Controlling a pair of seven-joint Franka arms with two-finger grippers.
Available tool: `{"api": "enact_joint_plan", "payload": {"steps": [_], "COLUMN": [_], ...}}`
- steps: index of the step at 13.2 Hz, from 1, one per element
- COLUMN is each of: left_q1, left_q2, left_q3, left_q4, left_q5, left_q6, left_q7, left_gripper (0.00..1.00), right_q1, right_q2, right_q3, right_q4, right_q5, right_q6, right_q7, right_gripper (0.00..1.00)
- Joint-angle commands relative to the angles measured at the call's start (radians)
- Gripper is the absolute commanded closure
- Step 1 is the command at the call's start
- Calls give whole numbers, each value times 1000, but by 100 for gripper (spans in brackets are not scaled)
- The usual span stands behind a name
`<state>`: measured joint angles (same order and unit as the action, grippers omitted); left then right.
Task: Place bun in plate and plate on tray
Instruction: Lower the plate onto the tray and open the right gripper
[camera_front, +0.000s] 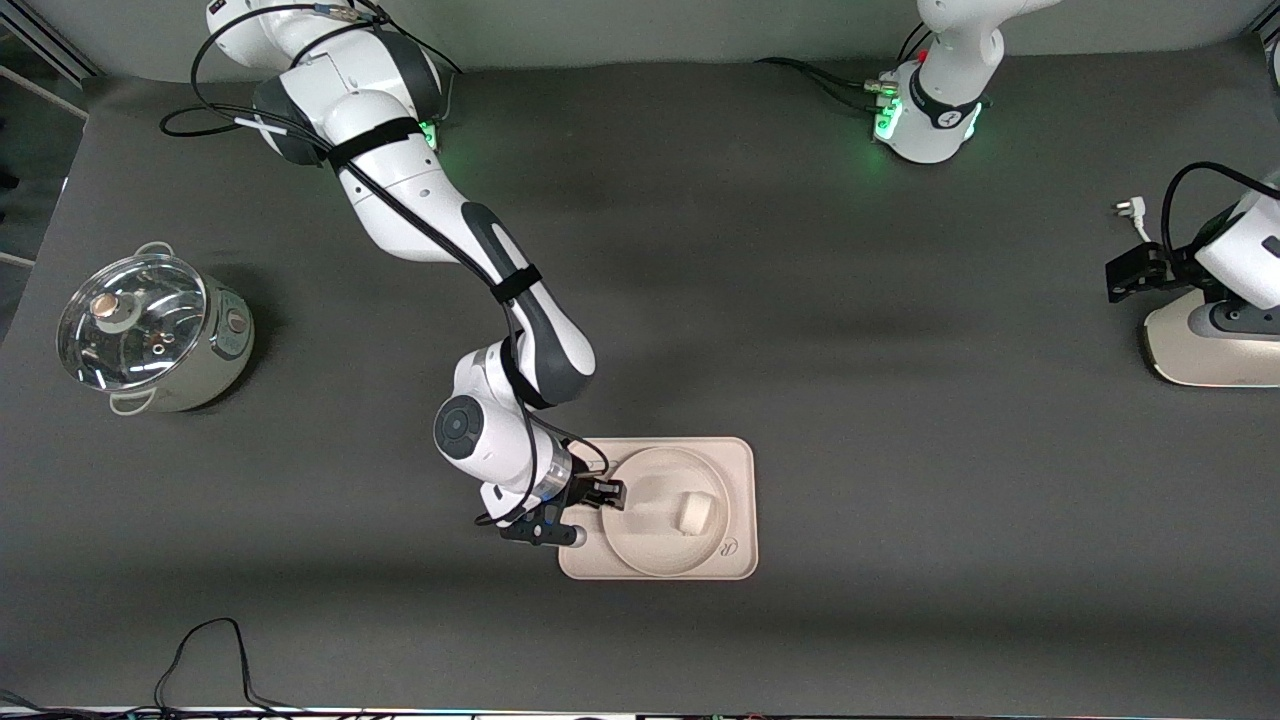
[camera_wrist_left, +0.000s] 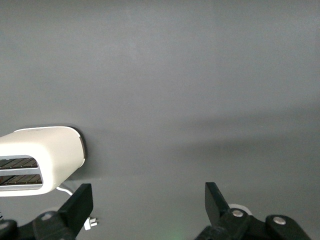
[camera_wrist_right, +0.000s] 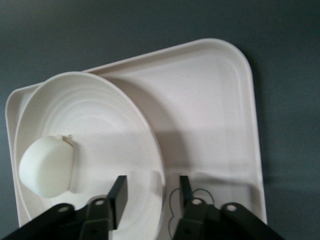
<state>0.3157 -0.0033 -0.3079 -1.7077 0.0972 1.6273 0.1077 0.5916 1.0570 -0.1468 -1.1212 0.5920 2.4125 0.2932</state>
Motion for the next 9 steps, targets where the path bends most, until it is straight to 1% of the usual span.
{"api": "enact_joint_plan", "payload": {"steps": [1, 2, 3, 6, 7, 9], "left_q1": [2, 2, 2, 2, 2, 2], "left_q2": [-35, -35, -35, -35, -33, -32], "left_q3": [4, 4, 4, 4, 4, 3], "left_q4": [-32, -30, -30, -30, -30, -27], "left_q5": [-8, -8, -8, -8, -8, -8], "left_q6": [17, 17, 17, 17, 16, 14], "left_q7": [17, 17, 15, 12, 12, 13], "left_gripper": [0, 0, 0, 0, 0, 0], "right_q1": [-7, -7, -3, -10, -21, -68], "right_q2": [-69, -109, -158, -352, -433, -614], "right_q3": [-10, -37, -63, -66, -66, -63], "right_q4": [12, 11, -3, -86, -139, -286], "right_q5": [15, 11, -13, -173, -205, -263], "right_q6": [-132, -200, -273, -456, -495, -565], "right_q7": [-13, -11, -11, -11, -11, -20], "right_gripper": [0, 0, 0, 0, 0, 0]}}
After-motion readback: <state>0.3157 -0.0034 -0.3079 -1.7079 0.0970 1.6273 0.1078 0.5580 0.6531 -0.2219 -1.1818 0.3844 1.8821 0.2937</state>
